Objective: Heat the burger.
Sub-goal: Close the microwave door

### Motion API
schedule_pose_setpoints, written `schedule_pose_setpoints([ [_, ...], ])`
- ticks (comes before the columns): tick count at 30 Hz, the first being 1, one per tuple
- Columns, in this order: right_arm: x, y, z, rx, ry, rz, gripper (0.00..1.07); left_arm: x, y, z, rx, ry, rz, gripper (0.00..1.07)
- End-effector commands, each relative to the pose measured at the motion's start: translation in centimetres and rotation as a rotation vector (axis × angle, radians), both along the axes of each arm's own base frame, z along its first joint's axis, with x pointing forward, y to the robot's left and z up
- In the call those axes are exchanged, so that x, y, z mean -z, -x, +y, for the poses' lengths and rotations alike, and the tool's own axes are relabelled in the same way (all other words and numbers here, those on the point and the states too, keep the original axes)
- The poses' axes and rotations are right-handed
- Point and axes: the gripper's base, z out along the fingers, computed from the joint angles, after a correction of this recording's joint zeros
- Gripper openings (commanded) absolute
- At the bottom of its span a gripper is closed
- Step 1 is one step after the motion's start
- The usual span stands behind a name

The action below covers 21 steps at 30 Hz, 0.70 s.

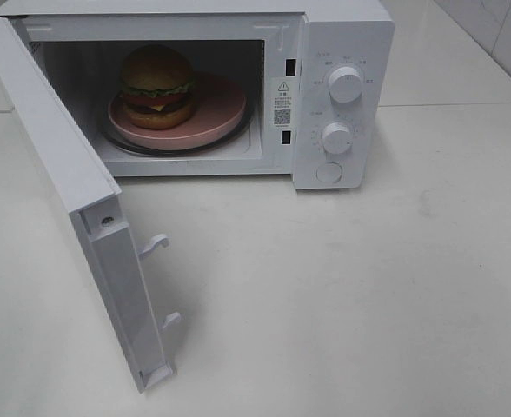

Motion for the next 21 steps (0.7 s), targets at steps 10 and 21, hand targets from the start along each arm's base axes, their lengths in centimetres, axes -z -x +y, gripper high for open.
schedule_pose_setpoints([
  [10,0.0,0.4,-0.1,0.002,0.002,-0.035,0.75,-3.0,-3.5,0.3,-0.017,-0.023,0.05,0.69],
  [21,0.0,0.4,-0.1,0.002,0.002,-0.035,0.75,-2.3,-9.0,0.3,-0.021,0.004,0.149,0.0],
])
